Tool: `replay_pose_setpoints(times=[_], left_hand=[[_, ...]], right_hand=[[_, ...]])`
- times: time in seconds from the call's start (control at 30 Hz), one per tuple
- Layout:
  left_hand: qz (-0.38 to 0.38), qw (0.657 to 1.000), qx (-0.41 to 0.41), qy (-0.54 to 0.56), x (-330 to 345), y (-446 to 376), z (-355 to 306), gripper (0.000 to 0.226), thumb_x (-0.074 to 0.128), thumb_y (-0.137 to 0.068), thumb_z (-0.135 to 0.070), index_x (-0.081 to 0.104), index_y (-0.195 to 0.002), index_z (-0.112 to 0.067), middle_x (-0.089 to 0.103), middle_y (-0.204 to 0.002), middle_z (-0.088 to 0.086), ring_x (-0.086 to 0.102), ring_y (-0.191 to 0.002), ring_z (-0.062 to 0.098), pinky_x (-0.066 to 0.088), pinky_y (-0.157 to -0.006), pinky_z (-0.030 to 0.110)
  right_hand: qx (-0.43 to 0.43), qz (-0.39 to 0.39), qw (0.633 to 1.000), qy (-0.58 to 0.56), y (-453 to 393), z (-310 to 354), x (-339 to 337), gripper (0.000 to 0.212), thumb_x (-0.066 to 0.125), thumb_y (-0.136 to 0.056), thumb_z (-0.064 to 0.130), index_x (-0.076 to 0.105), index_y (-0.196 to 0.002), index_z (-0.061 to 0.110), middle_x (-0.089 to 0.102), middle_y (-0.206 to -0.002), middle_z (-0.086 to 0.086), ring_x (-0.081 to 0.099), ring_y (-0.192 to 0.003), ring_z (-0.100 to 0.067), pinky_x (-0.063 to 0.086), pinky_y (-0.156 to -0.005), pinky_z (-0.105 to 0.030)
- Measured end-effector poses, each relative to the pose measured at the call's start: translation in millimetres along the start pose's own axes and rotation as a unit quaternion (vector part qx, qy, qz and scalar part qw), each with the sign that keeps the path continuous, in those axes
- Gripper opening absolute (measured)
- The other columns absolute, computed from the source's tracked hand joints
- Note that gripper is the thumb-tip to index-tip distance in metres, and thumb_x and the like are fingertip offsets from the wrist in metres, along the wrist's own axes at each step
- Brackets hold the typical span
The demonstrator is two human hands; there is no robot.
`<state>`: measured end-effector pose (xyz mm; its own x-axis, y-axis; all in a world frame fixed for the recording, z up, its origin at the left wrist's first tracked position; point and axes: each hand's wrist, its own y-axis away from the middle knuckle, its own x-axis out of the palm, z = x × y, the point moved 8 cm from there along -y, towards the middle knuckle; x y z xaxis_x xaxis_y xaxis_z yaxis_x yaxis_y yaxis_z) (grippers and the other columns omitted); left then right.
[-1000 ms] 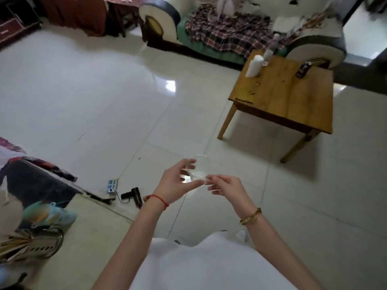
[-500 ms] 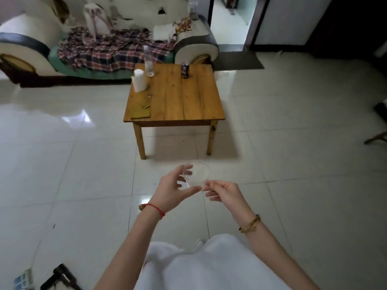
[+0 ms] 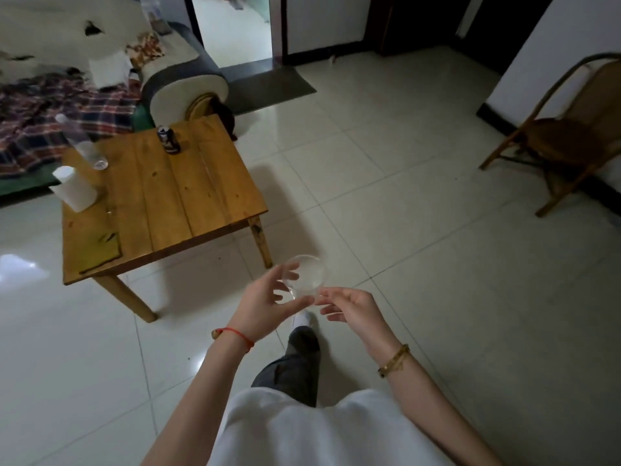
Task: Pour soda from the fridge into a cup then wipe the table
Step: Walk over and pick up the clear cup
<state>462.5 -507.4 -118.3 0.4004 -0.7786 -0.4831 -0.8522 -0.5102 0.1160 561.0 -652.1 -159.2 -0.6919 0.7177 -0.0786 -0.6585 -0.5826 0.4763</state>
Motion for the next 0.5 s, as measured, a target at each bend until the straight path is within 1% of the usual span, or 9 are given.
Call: replay_pose_setpoints(times=[0.13, 0.27, 0.4, 0.5], left_hand=[[0.010, 1.000, 0.011, 0.002, -2, -78, -9, 0.061, 0.079, -0.076, -0.036, 0.055, -0.130, -0.021, 0.060, -0.116, -0.012, 0.061, -0.102, 0.005, 0.055, -0.088, 0.026], [0.020, 1.000, 0.016, 0.003, -14, -162, -21, 0.065, 0.078, -0.075, -0.039, 0.053, -0.133, -0.022, 0.061, -0.119, -0.011, 0.064, -0.098, 0.006, 0.057, -0.087, 0.030], [0.007, 1.000, 0.027, -0.001, -32, -246, -35, 0.064, 0.079, -0.074, -0.040, 0.054, -0.131, -0.023, 0.061, -0.122, -0.009, 0.064, -0.100, 0.006, 0.058, -0.084, 0.033], [-0.007, 0.999, 0.040, -0.014, -47, -301, -45, 0.063, 0.080, -0.075, -0.037, 0.055, -0.130, -0.022, 0.062, -0.120, -0.009, 0.062, -0.102, 0.004, 0.056, -0.087, 0.029]], right_hand=[[-0.005, -0.014, 1.000, -0.008, -63, 33, -18, 0.020, 0.056, -0.096, 0.017, 0.075, -0.092, 0.019, 0.076, -0.089, -0.004, 0.070, -0.084, -0.020, 0.057, -0.078, -0.029], [-0.005, -0.017, 1.000, -0.004, -130, 81, -33, 0.022, 0.054, -0.097, 0.016, 0.074, -0.091, 0.022, 0.075, -0.089, -0.001, 0.069, -0.084, -0.018, 0.057, -0.079, -0.028], [-0.018, -0.017, 1.000, -0.011, -201, 133, -45, 0.024, 0.054, -0.096, 0.013, 0.075, -0.088, 0.022, 0.075, -0.086, 0.000, 0.068, -0.080, -0.017, 0.056, -0.075, -0.026], [-0.030, -0.011, 0.999, -0.014, -250, 164, -50, 0.024, 0.054, -0.096, 0.015, 0.075, -0.088, 0.025, 0.076, -0.086, 0.000, 0.069, -0.081, -0.018, 0.055, -0.076, -0.028]])
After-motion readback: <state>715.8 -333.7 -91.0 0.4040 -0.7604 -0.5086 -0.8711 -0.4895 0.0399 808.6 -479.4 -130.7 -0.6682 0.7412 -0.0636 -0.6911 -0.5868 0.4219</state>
